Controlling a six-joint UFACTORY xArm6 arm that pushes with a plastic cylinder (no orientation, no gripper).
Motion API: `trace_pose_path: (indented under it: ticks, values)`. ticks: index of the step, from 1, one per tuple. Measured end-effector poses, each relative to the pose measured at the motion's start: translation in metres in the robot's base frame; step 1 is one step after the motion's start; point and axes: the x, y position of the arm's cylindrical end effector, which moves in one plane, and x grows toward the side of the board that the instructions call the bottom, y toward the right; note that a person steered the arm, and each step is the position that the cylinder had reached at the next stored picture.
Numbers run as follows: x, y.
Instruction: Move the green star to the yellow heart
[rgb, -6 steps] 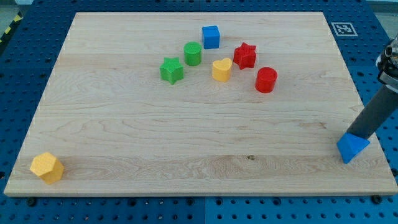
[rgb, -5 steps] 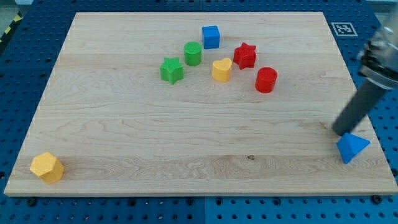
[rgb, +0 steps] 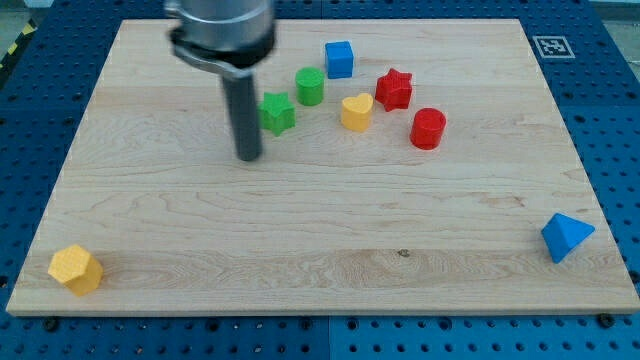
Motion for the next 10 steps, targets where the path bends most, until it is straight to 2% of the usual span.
trace_pose_path:
  ticks: [1, 2, 4, 5, 7, 8, 9, 10]
  values:
    - [-0.042, -0.019]
    - [-0.042, -0.017]
    - [-0.035, 0.07]
    - [-0.027, 0.076]
    - [-0.056, 0.053]
    - [-0.057, 0.055]
    - [-0.056, 0.077]
    - [-0.038, 0.11]
